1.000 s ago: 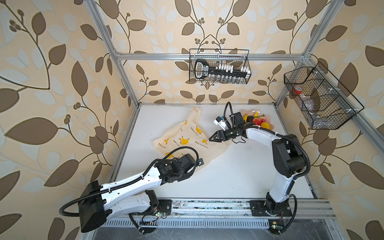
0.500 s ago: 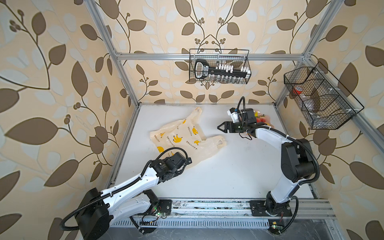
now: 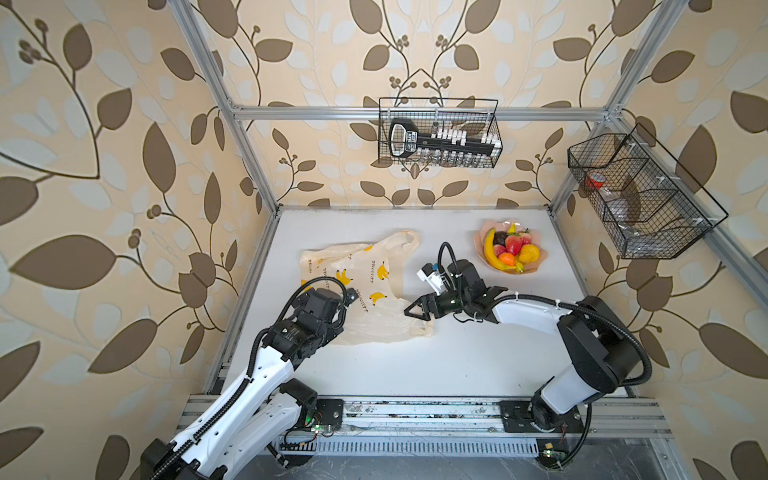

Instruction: Place the fruits into the plastic bag

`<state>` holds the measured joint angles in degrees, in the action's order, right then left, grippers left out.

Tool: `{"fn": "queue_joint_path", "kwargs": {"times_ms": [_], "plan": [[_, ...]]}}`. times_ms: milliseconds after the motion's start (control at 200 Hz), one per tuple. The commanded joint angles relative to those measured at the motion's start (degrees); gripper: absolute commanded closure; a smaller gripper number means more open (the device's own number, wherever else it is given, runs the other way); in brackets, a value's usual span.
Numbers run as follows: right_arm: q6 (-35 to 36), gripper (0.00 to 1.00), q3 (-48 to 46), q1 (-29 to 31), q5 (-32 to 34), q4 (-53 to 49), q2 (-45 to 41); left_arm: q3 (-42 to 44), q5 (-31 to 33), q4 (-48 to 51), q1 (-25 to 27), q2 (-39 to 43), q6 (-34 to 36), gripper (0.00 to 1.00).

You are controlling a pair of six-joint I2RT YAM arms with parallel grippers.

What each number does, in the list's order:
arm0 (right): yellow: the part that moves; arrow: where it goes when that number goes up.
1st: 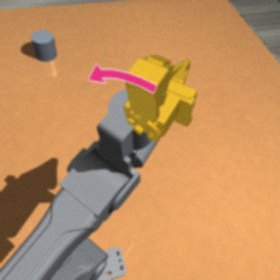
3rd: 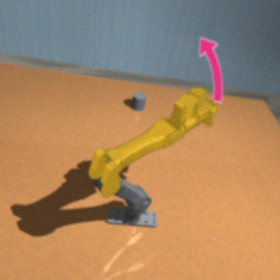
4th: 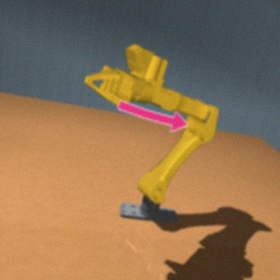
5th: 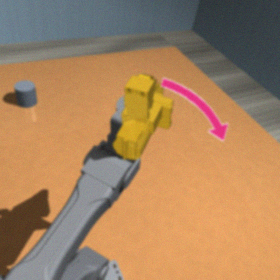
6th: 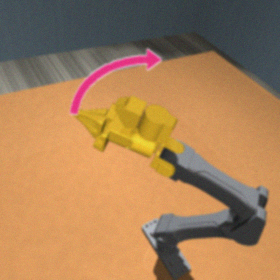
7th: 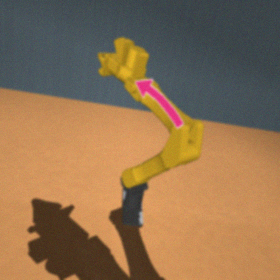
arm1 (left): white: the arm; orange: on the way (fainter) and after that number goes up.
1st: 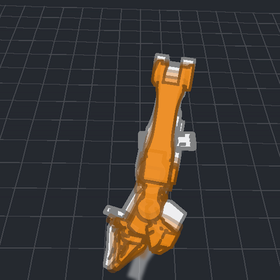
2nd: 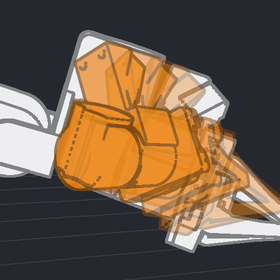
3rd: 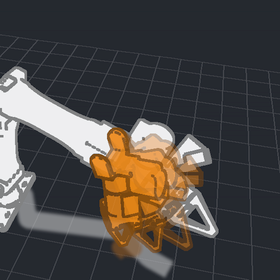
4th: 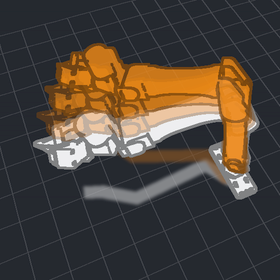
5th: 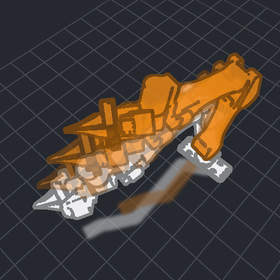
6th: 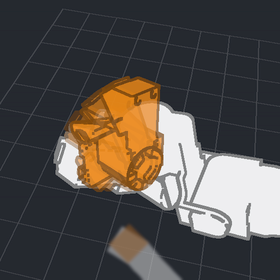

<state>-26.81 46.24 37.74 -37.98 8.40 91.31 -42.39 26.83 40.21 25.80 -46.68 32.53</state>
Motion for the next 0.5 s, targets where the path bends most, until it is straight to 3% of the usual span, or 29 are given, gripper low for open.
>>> {"fn": "queue_joint_path", "kwargs": {"times_ms": [0, 80, 230, 350, 495], "plan": [[-4.43, 0.17, -0.83, 6.40, 4.02, 4.71, -1.83, -14.26, -4.66, 6.14, -0.23, -5.46, -16.89, 0.01], [-6.06, 0.17, -0.33, 9.37, 5.37, 6.05, -2.67, -24.38, -6.99, 13.32, -0.23, -12.62, -26.33, 0.01], [-5.66, 0.13, -0.44, 10.69, 7.26, 4.30, -5.22, -39.99, -7.95, 27.61, -0.23, -24.97, -37.34, 0.01], [-4.47, 0.10, -1.15, 10.69, 8.05, 1.46, -7.12, -45.66, -9.67, 34.86, -0.23, -28.93, -44.43, 0.01], [-3.43, 0.06, -3.39, 10.60, 13.21, -2.19, -13.28, -45.34, -14.06, 35.95, 0.44, -30.04, -47.79, 0.01]]}}
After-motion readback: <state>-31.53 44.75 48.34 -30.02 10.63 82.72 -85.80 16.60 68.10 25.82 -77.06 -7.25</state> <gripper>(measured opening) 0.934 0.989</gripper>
